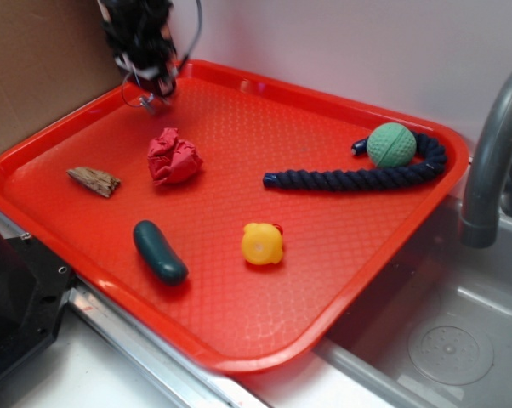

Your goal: Grab the silver keys.

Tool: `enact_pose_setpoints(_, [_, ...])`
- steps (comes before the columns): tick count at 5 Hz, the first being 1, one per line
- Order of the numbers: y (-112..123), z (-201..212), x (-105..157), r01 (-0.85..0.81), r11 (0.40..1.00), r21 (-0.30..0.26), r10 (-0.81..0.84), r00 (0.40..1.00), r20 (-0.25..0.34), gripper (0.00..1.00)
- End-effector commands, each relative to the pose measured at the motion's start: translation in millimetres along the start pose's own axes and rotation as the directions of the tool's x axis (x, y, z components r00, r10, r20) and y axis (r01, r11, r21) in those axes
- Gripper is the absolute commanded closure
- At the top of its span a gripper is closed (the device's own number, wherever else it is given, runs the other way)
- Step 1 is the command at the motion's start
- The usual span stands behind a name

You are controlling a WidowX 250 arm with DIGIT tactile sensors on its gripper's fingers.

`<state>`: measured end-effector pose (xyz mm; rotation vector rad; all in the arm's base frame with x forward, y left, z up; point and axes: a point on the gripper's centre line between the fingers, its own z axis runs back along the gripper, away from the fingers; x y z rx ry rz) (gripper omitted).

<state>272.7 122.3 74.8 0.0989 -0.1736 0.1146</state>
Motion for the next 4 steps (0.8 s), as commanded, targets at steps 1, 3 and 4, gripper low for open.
enact_pose_setpoints(1, [-53.2,135.0,-10.3,-0.162,0.986,-0.042,0.153,0.974,-0.167,1.0])
enact_pose_setpoints(3, [-75.9,226.4,-19.4,-0.186,0.982,-0.042,0.178,0.973,-0.145,1.0])
enact_pose_setpoints(4, [-81.6,218.4,-18.7,-0.179,0.983,-0.025,0.173,0.972,-0.159,1.0])
